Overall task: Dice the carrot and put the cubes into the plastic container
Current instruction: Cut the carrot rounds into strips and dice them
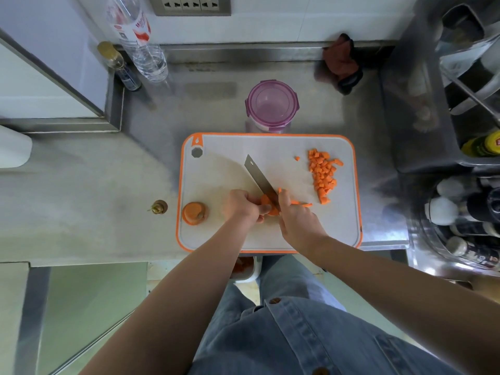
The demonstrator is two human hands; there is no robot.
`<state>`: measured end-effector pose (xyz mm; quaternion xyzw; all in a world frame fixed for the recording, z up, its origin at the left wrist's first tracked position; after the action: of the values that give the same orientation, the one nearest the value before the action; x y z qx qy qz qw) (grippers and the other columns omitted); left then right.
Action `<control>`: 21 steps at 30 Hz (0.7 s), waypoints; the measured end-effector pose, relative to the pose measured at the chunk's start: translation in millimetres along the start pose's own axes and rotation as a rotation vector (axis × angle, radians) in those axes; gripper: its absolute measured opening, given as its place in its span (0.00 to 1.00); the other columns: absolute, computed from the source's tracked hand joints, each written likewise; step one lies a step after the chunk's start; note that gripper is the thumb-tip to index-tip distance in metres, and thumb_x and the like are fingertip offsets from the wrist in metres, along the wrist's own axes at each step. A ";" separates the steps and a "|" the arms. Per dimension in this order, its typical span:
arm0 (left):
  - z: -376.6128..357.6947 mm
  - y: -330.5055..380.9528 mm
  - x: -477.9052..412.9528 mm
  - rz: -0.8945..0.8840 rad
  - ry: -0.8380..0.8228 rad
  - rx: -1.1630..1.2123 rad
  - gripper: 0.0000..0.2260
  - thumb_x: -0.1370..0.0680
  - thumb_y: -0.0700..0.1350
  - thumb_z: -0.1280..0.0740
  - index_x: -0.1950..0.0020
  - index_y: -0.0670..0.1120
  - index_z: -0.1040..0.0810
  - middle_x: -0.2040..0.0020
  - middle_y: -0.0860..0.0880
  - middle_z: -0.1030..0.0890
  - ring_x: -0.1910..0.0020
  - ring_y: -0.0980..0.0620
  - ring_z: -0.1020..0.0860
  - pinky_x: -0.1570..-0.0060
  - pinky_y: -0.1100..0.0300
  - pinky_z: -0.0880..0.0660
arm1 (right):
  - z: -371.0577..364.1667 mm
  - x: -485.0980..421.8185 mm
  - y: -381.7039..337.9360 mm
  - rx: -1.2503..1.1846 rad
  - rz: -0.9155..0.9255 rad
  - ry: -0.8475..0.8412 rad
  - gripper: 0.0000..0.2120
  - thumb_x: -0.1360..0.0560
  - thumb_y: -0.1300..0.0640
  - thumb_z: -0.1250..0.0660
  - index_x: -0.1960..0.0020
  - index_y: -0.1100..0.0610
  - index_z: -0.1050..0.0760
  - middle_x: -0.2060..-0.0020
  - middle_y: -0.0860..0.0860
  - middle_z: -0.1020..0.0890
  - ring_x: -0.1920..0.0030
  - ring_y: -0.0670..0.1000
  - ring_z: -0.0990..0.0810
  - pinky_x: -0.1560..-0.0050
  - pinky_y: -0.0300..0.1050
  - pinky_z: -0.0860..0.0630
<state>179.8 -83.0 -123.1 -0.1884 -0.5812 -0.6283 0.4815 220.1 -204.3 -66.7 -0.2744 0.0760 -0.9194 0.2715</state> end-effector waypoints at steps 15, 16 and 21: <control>1.7 -5.4 20.0 -0.028 0.080 0.028 0.08 0.29 0.36 0.25 0.61 0.42 0.23 0.63 0.42 0.17 0.64 0.43 0.16 0.56 0.47 0.18 | 38.3 4.3 1.7 -0.145 0.057 0.054 0.07 0.20 0.60 0.45 0.43 0.58 0.40 0.67 0.54 0.29 0.64 0.59 0.26 0.67 0.53 0.29; 1.8 -6.5 20.0 -0.010 0.085 0.038 0.08 0.29 0.36 0.25 0.62 0.42 0.24 0.64 0.43 0.18 0.64 0.43 0.16 0.55 0.47 0.18 | 41.8 5.1 -0.9 -0.140 0.063 0.063 0.07 0.20 0.60 0.45 0.43 0.58 0.40 0.68 0.53 0.30 0.64 0.58 0.26 0.68 0.52 0.31; 2.2 -12.0 19.1 0.030 0.092 0.098 0.11 0.30 0.35 0.24 0.67 0.40 0.25 0.65 0.42 0.19 0.62 0.43 0.16 0.53 0.47 0.18 | 38.2 8.1 -11.5 -0.030 0.093 0.016 0.07 0.20 0.60 0.46 0.42 0.58 0.39 0.69 0.51 0.32 0.66 0.55 0.28 0.71 0.47 0.35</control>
<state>160.3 -90.1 -114.0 -0.1440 -0.5858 -0.5998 0.5257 230.0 -198.6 -27.5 -0.2671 0.1047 -0.9066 0.3094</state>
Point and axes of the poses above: each hand's wrist, its own x-axis away from the middle knuckle, its own z-axis out of the back of the hand, y = z × x, the point moved 10 cm from there along -x, towards the middle knuckle
